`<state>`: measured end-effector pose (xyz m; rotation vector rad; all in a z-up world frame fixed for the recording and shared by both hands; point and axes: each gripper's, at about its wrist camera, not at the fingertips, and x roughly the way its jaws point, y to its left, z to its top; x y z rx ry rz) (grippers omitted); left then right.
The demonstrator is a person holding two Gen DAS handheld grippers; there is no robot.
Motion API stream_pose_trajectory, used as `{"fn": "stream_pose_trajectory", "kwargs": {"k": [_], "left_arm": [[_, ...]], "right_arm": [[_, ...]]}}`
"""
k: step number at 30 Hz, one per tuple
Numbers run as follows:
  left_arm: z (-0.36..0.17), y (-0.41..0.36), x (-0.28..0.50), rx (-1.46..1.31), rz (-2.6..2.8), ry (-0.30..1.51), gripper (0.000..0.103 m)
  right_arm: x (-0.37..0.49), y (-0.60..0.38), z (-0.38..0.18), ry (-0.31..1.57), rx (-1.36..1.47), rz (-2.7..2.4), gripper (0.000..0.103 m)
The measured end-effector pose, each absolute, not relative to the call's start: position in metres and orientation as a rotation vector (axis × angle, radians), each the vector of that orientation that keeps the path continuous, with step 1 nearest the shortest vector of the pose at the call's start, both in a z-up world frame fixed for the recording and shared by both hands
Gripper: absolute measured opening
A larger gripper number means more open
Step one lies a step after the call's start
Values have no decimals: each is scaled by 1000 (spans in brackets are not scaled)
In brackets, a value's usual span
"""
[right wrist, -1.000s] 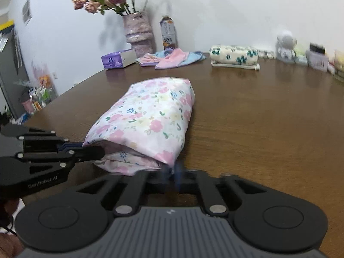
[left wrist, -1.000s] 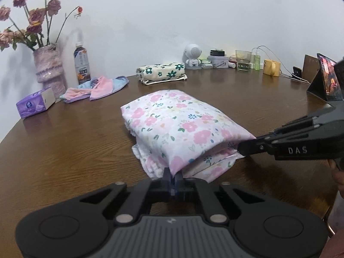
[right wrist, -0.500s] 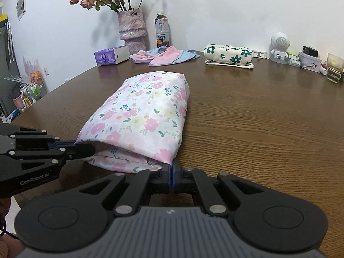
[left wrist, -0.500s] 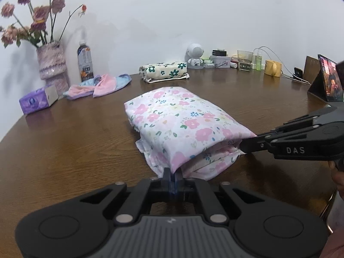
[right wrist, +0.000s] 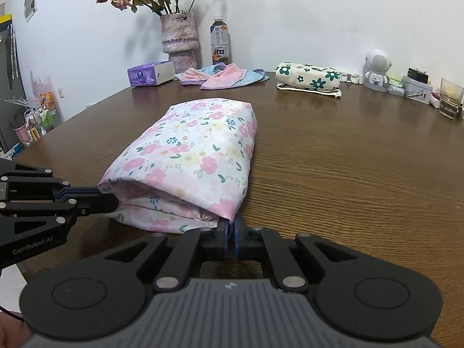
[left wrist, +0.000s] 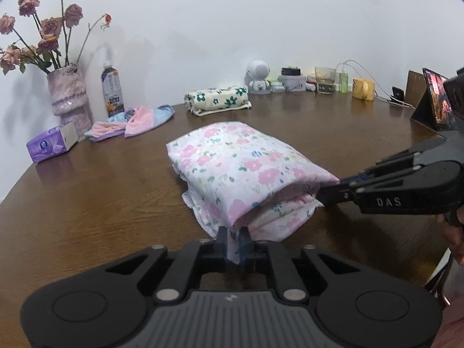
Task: Fold clothes
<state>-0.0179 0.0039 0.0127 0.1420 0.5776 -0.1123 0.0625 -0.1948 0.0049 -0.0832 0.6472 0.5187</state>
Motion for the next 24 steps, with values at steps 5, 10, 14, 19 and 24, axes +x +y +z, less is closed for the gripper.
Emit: {"fn": "stream_pose_trajectory", "kwargs": {"k": [5,10,14,19,24], "left_arm": [[14,0,-13,144,-97,561,13],[20,-1,-18,154,-113,542,0],[21,-2,-23,168,-116,545,0],[14,-3,-22,167,-120,587,2],[26,11,-29,116,-200,596,34]], "right_arm": [[62,-197,7,639,-72,533,11],[61,-195,7,635,-84,542,11],[63,-194,6,637,-95,527,10],[61,-193,4,630,-116,512,10],[59,-200,10,638,-110,565,21]]}}
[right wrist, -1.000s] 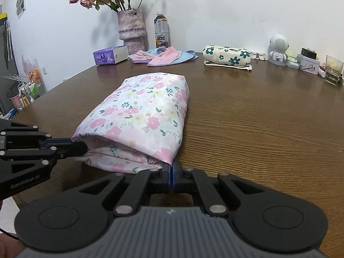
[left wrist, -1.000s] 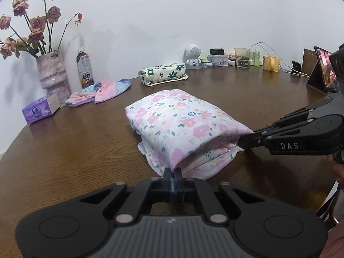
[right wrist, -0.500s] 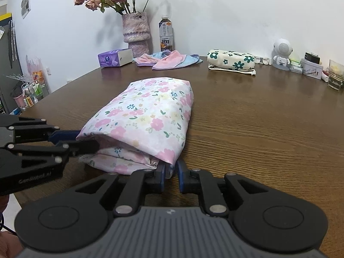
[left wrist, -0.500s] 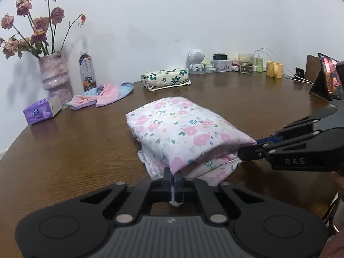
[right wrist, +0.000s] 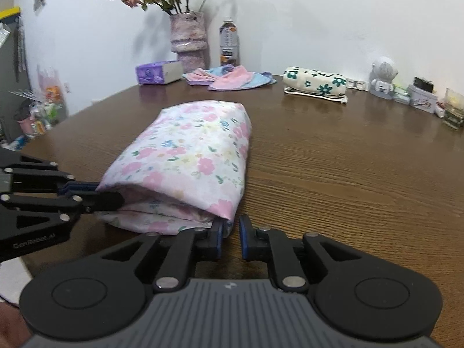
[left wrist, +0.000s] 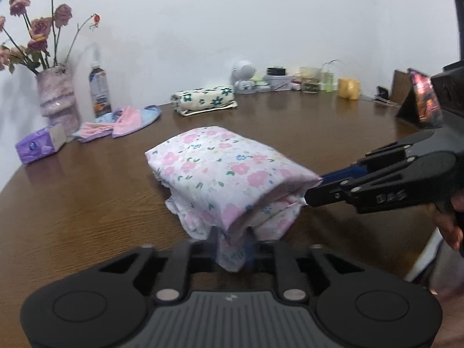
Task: Fold clothes
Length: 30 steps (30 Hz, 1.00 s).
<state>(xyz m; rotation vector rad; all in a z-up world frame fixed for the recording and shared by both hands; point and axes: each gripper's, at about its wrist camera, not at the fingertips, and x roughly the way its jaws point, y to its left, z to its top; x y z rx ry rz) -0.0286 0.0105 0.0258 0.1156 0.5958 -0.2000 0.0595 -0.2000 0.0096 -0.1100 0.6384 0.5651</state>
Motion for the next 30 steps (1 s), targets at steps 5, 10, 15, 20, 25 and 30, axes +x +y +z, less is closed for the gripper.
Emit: {"fn": "stream_pose_trajectory", "kwargs": {"k": [5,10,15,20,25,30], "left_arm": [[48,34,-22,-71,-229,564,55],[48,50,10,-230,-166,636,55],[40,59,23,-303,-192,721,15],[42,56,25,-280,-201,747,15],[44,65,34,-332,-161,732,43],[33,71,41,-376,-209,783,16]], "right_arm": [[67,-235,36,678,45,687,39],[107,-241,40,709,215,684,44],[144,-238,20,859,369,704,42],[144,-234,17,883,359,721,23],[151,-237,26,845,366,719,40],[168,-229,16,912,398,718,29]]}}
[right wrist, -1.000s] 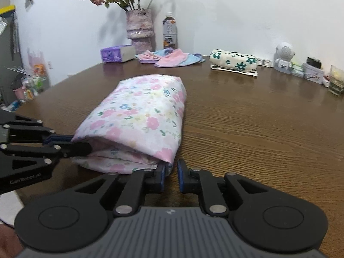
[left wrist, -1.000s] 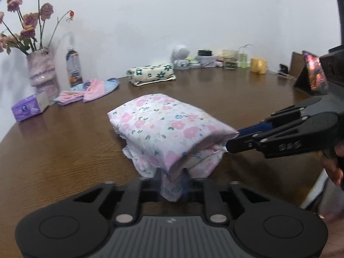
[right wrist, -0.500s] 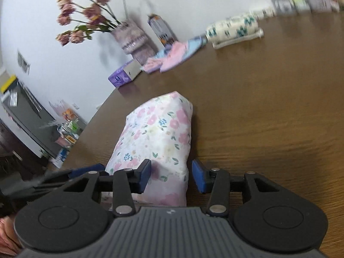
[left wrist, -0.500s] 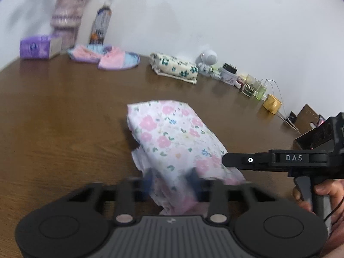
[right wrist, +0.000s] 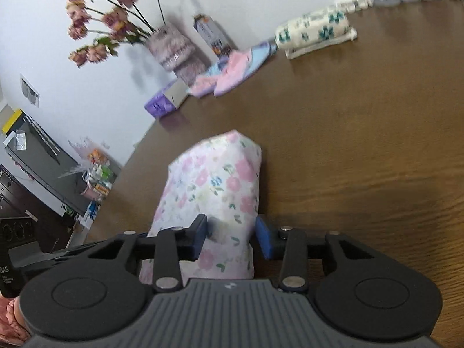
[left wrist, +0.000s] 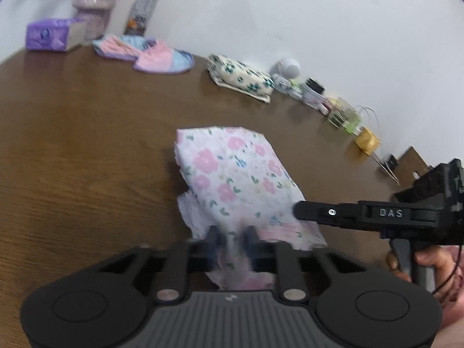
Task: Fold clothes
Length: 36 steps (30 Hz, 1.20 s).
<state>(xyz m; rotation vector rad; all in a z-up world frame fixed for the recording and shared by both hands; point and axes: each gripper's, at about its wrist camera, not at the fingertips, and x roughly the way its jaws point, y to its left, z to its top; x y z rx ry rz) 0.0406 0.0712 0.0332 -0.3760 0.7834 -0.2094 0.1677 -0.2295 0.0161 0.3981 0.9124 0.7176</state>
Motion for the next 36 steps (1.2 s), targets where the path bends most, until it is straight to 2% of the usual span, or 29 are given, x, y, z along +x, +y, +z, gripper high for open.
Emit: {"fn": "stream_pose_trajectory", "kwargs": {"k": [2,3,5,6,7,8,10,11,12,15,16,17,18,19,20,22,24,25,26,28,29,30,32,35,36], "left_arm": [[37,72,41,-365,-212,768,18],[39,73,42,-363,-208,759,20],[42,74,45,-352,-189,742,43],[41,75,47,-355,-181,736,44],[40,77,48,-360,-182,737,43],[38,77,50,-367,-189,744,36],[33,78,53,-377,-222,765,14],[32,78,53,-368,-228,771,14],[33,78,51,-359,-229,768,14],[41,80,51,-357,-223,739,23],[43,80,52,-351,-212,726,36],[44,80,54,-346,-203,720,42],[42,81,57,-345,-198,727,41],[39,81,59,-347,-200,738,36],[35,82,61,-355,-215,756,20],[33,83,62,-363,-234,763,17],[34,86,62,-375,-246,752,18],[36,89,63,-392,-244,740,27],[38,92,66,-398,-233,730,42],[40,94,71,-386,-206,709,47],[39,94,75,-379,-202,711,46],[37,94,78,-380,-204,723,45],[32,94,81,-388,-232,745,20],[32,95,78,-389,-249,743,21],[34,97,78,-404,-245,734,23]], "right_arm": [[167,-228,13,929,408,738,23],[167,-227,12,928,404,739,22],[167,-228,15,918,403,741,24],[169,-229,17,911,404,741,28],[170,-229,19,903,405,735,31],[172,-228,21,894,407,729,38],[176,-225,22,894,408,720,38],[177,-223,20,902,406,720,35],[179,-221,19,910,404,721,23],[177,-217,19,920,375,732,24],[178,-219,21,915,382,729,26],[179,-220,23,910,388,726,31],[181,-222,25,898,394,719,39],[184,-221,25,900,396,712,40],[186,-220,24,902,398,706,41],[192,-218,23,907,401,692,40],[193,-215,18,934,399,708,28],[191,-214,18,934,392,710,28],[191,-215,19,927,398,718,30],[197,-220,21,925,431,722,36],[200,-221,23,920,442,710,41],[203,-219,22,921,445,704,42],[208,-217,22,925,451,691,41],[207,-211,17,945,457,711,30],[207,-212,17,943,460,713,30]]}}
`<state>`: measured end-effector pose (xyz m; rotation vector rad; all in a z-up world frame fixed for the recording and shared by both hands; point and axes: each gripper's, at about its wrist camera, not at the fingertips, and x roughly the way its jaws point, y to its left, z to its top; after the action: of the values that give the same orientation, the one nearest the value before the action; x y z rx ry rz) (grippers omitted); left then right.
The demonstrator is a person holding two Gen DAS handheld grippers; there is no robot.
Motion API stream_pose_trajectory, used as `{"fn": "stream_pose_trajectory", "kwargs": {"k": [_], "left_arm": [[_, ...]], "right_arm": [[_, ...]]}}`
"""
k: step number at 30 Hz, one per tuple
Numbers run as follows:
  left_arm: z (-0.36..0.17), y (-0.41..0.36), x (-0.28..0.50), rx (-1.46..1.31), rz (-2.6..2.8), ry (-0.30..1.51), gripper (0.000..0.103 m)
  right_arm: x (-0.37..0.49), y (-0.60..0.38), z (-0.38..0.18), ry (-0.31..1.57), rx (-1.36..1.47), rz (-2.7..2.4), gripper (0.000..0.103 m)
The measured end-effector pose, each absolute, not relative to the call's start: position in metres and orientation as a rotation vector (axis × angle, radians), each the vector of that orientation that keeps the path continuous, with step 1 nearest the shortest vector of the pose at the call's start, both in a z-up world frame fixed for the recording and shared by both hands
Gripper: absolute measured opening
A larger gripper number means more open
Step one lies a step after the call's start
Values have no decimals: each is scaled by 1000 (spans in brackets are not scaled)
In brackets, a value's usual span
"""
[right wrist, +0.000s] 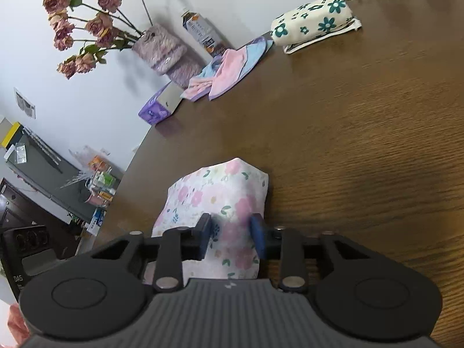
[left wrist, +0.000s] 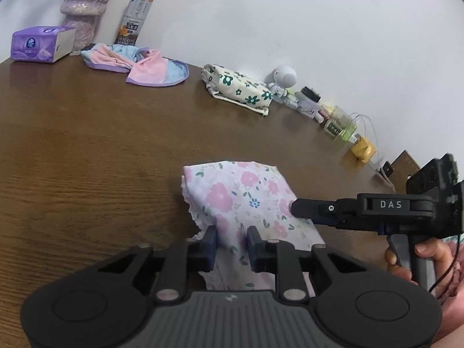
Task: Fold clothes
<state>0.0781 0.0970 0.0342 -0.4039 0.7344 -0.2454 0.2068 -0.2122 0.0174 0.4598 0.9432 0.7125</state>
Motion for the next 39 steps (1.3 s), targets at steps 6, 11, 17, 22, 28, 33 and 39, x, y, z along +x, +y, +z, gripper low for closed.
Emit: {"fn": "stream_pose_trajectory", "kwargs": {"k": [6,11,17,22,28,33,39], "left_arm": [[36,111,89,-437,-174,702,33],[38,108,89,-419,-234,712,12],[45,115,110,-433,-177,676,45],[32,120,124,-509,-225,726,7],[43,117,100,-508,-251,690,7],[32,117,95,-515,-215,723,8],[37,117,73,-519,-222,714,40]], "right_arm": [[211,-219,22,911,477,703,35],[215,-211,18,940,471,714,26],[225,-214,23,911,508,689,42],[236,-202,20,931,508,689,42],[234,-197,20,930,494,721,31],[234,-193,20,933,473,742,24],[224,-201,24,916,470,727,41]]}}
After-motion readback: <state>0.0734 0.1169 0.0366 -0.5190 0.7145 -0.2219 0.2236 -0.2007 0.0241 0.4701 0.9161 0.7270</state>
